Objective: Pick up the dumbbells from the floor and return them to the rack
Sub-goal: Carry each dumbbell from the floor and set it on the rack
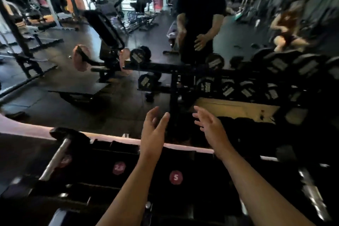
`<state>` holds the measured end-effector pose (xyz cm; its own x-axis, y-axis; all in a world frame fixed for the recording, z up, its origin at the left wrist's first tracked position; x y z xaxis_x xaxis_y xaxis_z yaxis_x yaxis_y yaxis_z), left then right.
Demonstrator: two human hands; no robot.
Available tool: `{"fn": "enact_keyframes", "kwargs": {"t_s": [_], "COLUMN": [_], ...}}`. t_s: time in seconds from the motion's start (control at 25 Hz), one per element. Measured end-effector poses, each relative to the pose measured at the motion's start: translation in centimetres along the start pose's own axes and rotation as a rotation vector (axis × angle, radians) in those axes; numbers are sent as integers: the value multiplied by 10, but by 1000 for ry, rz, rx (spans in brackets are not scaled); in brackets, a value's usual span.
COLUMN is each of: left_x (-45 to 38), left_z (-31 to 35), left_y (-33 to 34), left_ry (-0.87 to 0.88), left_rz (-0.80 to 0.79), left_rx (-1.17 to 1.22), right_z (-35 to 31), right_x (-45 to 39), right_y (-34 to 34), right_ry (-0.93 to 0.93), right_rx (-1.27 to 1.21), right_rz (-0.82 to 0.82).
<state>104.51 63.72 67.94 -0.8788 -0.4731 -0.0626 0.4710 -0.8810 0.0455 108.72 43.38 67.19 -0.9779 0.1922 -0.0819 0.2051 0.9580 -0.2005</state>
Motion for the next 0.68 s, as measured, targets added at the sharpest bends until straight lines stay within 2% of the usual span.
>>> {"fn": "enact_keyframes", "kwargs": {"t_s": [0.12, 0.28, 0.52, 0.68], "left_x": [82, 232, 517, 696], "left_z": [10, 29, 52, 59], "left_y": [106, 225, 366, 409], "left_ry": [2, 35, 48, 60], "left_rz": [-316, -698, -1202, -1497], "left_rx": [-58, -117, -155, -167], "right_z": [14, 45, 82, 93], "right_x": [45, 155, 388, 546], "right_y": [-155, -347, -582, -688], "right_ry": [24, 131, 237, 260], "right_rx": [7, -71, -185, -116], "right_rz": [195, 455, 901, 1189]}}
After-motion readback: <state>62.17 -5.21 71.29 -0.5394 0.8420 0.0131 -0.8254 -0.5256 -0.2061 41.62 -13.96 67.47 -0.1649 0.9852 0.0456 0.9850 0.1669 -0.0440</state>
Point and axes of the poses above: each hand's wrist, its own x-axis away from the middle knuckle, its own y-axis out of the palm, z = x × y, the point moved 8 cm from there along -x, towards the middle knuckle, and after that the axes turned 11 degrees about z, right-handed, at the moved point
